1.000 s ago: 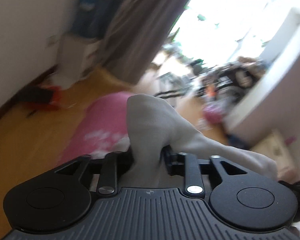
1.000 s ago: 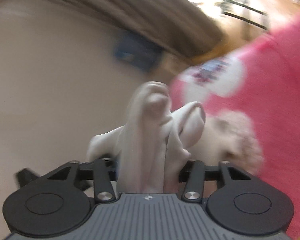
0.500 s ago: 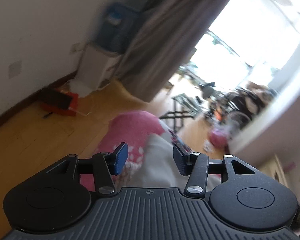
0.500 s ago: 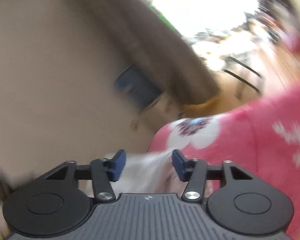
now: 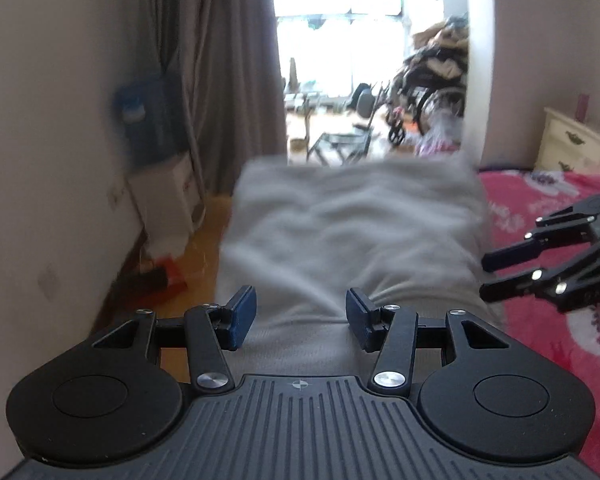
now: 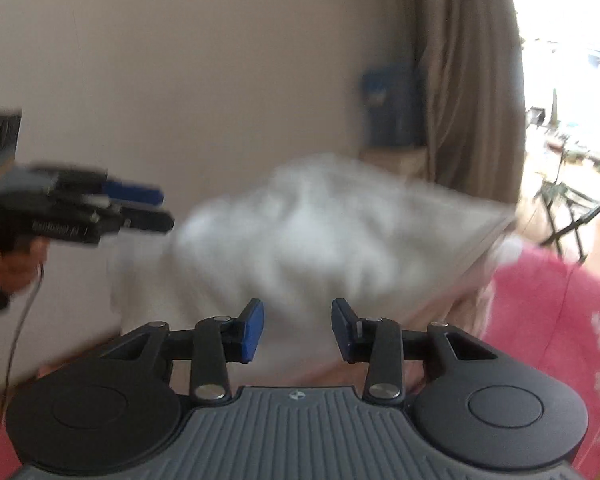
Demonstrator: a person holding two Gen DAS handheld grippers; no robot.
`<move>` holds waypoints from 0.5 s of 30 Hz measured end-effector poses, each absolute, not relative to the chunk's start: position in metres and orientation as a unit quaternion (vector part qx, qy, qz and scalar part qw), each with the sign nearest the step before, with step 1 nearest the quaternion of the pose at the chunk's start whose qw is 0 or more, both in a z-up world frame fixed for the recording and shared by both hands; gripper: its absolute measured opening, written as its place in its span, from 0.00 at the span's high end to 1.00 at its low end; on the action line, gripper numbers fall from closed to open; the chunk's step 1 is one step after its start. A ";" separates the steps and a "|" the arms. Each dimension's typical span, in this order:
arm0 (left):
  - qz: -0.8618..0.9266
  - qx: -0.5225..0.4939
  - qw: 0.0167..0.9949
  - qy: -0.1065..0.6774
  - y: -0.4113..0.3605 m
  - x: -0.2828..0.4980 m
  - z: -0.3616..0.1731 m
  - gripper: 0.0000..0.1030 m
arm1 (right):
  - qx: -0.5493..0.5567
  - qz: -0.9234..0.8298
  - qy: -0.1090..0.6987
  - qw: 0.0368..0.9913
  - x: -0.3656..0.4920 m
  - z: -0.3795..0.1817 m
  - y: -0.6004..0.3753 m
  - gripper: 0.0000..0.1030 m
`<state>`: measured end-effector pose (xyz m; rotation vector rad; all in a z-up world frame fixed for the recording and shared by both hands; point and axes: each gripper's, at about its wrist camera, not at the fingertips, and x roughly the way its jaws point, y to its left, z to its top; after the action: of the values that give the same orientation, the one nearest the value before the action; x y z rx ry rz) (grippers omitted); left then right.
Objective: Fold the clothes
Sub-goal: 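Lower the sweatshirt onto the folded clothes stack and open both tools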
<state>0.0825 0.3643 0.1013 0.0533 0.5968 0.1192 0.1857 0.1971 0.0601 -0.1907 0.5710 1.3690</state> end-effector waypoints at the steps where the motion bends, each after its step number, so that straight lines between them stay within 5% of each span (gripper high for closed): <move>1: 0.054 0.023 0.959 0.277 0.365 0.090 0.111 0.50 | -0.068 0.613 0.253 0.746 0.195 0.065 0.202 0.60; 6: 0.059 -0.018 0.965 0.253 0.366 0.179 0.118 0.45 | 0.059 0.507 0.296 0.808 0.257 0.048 0.225 0.60; 10: 0.148 -0.103 0.918 0.352 0.394 0.262 0.069 0.45 | 0.220 0.448 0.391 0.773 0.302 0.011 0.212 0.62; 13: 0.167 -0.183 0.899 0.360 0.418 0.272 0.060 0.45 | 0.341 0.425 0.409 0.732 0.321 0.003 0.182 0.60; 15: 0.177 -0.229 0.895 0.340 0.430 0.265 0.065 0.45 | 0.329 0.433 0.402 0.736 0.317 0.012 0.173 0.59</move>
<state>0.2653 0.4295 0.0647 -0.4746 0.7055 0.3674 0.3165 0.1734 0.0121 0.7233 0.8833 0.9514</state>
